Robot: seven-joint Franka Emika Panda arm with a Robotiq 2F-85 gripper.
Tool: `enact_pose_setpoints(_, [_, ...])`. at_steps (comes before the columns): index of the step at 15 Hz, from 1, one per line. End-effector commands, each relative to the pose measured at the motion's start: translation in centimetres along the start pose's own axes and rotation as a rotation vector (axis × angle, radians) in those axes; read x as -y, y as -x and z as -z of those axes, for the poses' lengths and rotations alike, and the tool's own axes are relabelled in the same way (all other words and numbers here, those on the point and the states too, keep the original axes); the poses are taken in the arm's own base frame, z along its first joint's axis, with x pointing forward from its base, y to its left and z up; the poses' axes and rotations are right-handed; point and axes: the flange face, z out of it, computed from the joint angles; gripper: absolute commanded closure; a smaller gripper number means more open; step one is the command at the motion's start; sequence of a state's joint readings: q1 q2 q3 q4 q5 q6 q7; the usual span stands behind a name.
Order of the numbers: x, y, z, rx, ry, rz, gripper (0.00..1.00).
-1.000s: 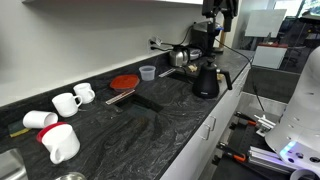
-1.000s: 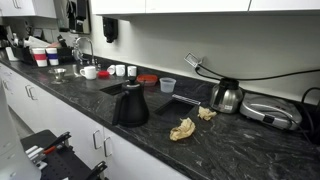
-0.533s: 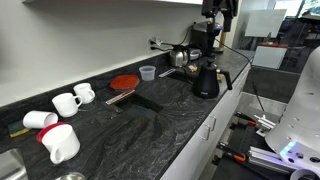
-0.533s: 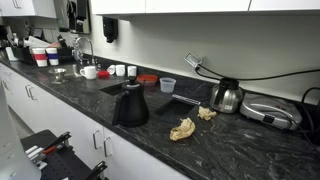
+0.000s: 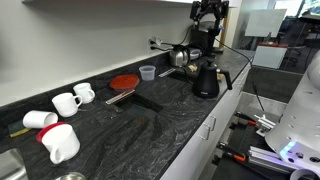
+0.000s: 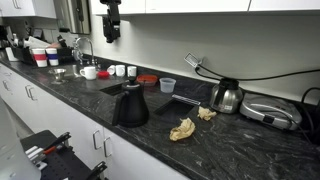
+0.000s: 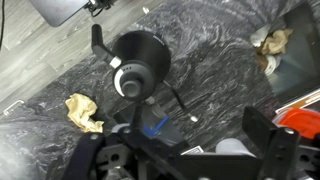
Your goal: Place one of the brown papers from the counter in the left trash chute
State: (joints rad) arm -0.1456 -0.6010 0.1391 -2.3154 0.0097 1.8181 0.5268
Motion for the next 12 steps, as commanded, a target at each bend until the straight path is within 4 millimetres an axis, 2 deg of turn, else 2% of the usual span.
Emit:
enact_pose_setpoints(1, [-2.8,-4.1,-0.8,-0.053,0.074,-0.134,0.0])
enact_pose_setpoints(4, [-6.5,-7.3,-1.1,-0.054,0.137,-0.249,0.0])
enact_pose_setpoints(5, [-5.9,-6.0,-1.4,-0.056,0.106,-0.195,0.0])
enact_pose_setpoints(6, [-6.5,-6.5,-1.6,-0.052,0.109,-0.209,0.0])
enact_pose_setpoints(12, [-5.7,-6.1,-1.5,-0.054,0.106,-0.192,0.0])
